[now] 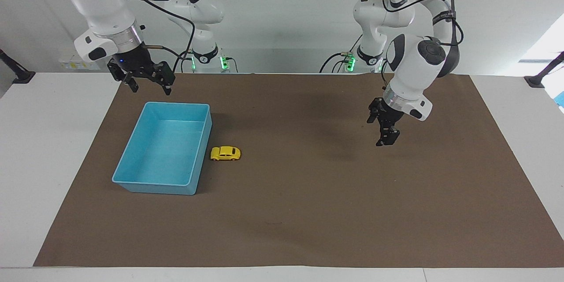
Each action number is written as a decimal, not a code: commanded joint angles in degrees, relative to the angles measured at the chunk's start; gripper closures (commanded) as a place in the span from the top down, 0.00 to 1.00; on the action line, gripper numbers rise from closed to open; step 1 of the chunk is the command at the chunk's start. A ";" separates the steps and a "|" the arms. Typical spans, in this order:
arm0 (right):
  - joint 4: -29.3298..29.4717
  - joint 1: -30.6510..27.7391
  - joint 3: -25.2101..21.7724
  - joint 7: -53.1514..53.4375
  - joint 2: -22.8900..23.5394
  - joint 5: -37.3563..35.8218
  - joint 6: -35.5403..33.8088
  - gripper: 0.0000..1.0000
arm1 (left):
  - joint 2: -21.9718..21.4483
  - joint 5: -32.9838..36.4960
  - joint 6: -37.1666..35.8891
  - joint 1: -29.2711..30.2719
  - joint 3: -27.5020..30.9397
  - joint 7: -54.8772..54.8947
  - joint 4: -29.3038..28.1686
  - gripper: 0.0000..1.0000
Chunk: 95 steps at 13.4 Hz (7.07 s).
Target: Wind up and store yellow beetle car
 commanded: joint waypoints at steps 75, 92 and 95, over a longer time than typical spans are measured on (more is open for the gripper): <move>-21.67 18.20 3.34 99.40 5.42 -12.38 27.49 0.00 | -9.13 7.38 -38.03 9.08 1.41 104.41 25.87 1.00; -22.54 2.92 2.90 50.47 3.12 -2.64 26.51 0.00 | -9.13 7.38 -38.11 9.08 1.41 104.41 25.87 1.00; -24.12 -2.96 2.90 31.77 2.51 0.71 26.51 0.00 | -9.13 7.38 -38.03 9.08 1.41 104.41 25.87 1.00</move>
